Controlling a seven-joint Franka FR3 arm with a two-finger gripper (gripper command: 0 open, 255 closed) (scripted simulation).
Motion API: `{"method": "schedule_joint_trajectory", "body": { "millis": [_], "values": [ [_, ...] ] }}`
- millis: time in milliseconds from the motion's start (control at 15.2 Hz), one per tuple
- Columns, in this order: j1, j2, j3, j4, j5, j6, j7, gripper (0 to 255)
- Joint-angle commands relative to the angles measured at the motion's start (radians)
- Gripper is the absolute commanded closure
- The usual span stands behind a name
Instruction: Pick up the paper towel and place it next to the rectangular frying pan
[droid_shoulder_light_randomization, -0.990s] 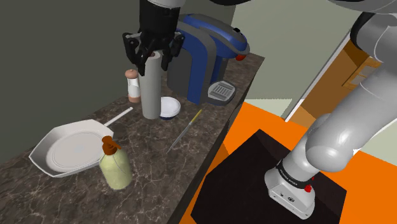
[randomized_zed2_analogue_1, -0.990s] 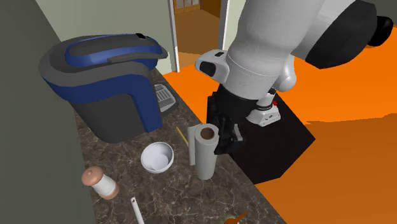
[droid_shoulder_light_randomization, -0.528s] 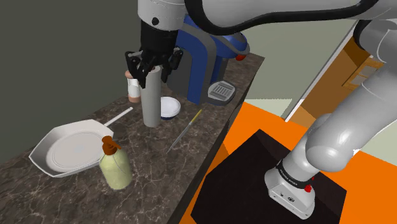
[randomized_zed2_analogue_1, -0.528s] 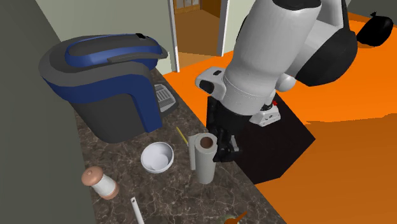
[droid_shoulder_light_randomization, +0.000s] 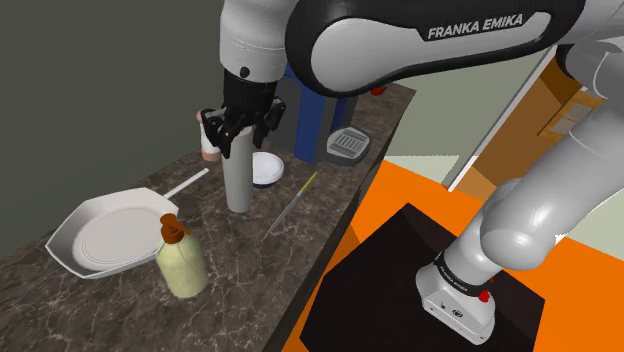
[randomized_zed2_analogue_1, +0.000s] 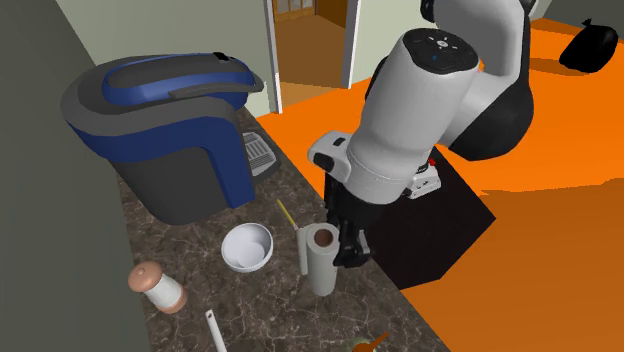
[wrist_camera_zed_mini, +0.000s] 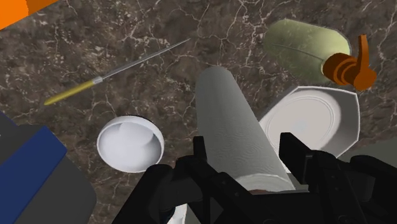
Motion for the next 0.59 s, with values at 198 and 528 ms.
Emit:
{"method": "schedule_joint_trajectory", "body": {
  "millis": [198, 528],
  "values": [
    [0.0, 0.004, 0.001, -0.062, -0.007, 0.064, 0.012, 255],
    [0.001, 0.018, 0.004, -0.116, -0.022, 0.128, 0.03, 255]
  ]
}}
